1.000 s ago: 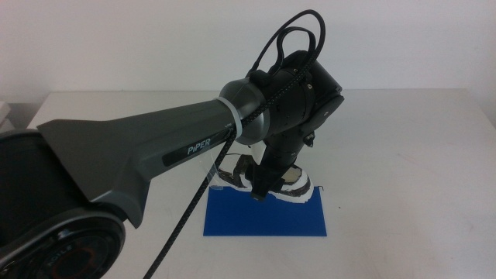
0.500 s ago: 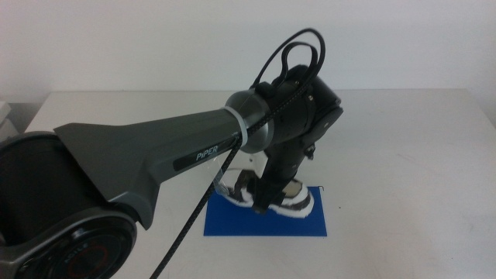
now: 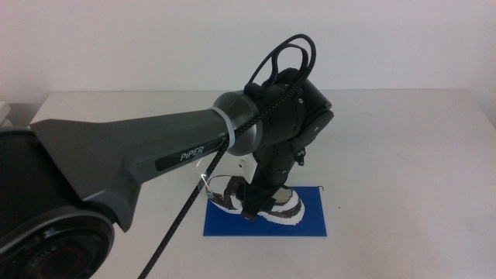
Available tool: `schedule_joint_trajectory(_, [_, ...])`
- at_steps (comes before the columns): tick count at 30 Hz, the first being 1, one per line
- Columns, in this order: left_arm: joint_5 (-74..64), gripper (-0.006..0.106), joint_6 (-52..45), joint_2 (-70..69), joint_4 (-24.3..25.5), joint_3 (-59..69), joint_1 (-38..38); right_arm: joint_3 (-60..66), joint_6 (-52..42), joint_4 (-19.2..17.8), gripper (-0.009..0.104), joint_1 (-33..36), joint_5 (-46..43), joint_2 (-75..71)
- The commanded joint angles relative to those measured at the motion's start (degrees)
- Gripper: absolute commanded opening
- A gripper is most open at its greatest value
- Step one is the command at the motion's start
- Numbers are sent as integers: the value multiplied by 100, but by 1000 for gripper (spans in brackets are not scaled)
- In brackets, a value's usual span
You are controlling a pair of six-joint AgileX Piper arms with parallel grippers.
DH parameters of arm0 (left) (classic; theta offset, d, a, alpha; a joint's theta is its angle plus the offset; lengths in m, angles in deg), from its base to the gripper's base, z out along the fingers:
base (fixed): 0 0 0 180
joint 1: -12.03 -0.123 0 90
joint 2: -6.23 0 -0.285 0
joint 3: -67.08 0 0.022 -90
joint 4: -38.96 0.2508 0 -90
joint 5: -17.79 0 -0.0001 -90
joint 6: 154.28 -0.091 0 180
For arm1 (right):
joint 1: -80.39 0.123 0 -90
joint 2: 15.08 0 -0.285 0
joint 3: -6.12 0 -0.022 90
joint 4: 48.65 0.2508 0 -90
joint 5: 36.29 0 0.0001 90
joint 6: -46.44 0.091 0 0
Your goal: Use one arm to grab the shoe from the table and place it on the mat.
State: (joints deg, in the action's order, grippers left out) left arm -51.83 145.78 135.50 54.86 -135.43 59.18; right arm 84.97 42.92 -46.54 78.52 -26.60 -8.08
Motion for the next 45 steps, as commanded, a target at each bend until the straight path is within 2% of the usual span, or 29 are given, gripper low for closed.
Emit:
schedule_joint_trajectory(1, [-602, -2, 139, -380, 67, -137, -56, -54, -72, -49, 66, 18, -454, -121])
schedule_joint_trajectory(36, [-452, -1, 134, 24, 8, -330, 80, -54, -72, -49, 66, 18, -454, -121])
schedule_joint_trajectory(40, [-459, 34, 134, 24, 87, -330, 80, -54, -72, -49, 66, 18, -454, -121])
schedule_joint_trajectory(41, [-485, 69, 134, 24, 81, -376, 80, -54, -72, -49, 66, 18, -454, -121])
schedule_joint_trajectory(45, [-601, 89, 134, 24, 90, -576, 80, -54, -72, -49, 66, 18, -454, -121])
